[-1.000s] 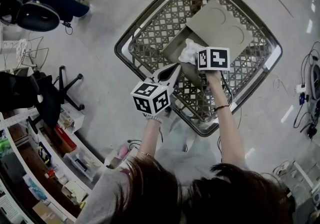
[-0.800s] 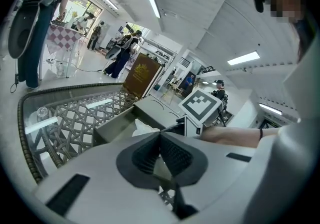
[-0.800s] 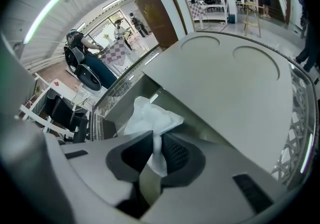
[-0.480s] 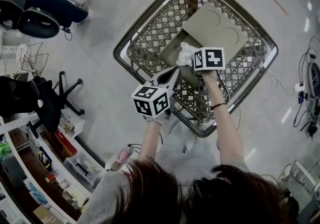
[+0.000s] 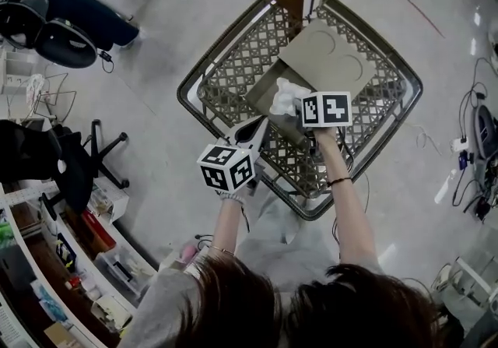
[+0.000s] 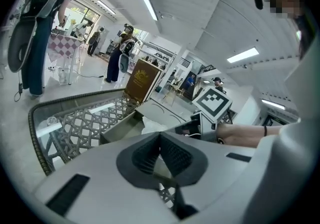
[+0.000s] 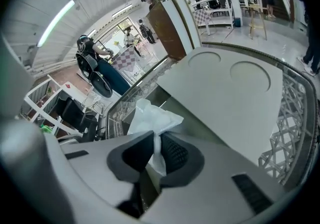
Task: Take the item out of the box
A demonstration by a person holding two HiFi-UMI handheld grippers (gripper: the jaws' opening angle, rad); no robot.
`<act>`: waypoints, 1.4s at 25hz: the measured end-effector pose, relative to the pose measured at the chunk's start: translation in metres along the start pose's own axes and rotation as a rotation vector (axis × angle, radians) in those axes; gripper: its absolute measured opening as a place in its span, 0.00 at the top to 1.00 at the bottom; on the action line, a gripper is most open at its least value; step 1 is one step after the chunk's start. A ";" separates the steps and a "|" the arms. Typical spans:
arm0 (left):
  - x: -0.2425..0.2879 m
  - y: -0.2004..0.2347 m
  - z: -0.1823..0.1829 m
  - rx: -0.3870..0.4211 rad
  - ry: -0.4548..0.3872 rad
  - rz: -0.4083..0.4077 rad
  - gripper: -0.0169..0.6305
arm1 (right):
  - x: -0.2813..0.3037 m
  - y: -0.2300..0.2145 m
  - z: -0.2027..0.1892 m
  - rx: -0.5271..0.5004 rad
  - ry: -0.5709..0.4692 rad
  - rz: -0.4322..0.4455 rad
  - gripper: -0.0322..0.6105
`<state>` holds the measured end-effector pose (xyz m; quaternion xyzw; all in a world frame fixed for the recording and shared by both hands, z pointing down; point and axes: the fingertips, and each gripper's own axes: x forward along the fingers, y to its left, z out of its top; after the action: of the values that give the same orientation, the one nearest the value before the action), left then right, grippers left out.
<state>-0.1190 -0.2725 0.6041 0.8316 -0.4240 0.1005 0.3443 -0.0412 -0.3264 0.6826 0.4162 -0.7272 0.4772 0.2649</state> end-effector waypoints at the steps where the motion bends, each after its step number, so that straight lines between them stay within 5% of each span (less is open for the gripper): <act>1: -0.002 0.000 0.001 0.003 -0.004 0.003 0.95 | -0.004 0.002 0.001 -0.004 -0.006 0.006 0.86; 35: -0.100 -0.089 0.056 0.164 -0.204 0.054 0.95 | -0.181 0.086 0.014 -0.268 -0.335 0.203 0.86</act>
<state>-0.1194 -0.2098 0.4728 0.8512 -0.4694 0.0591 0.2274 -0.0222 -0.2583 0.4947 0.3754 -0.8560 0.3248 0.1442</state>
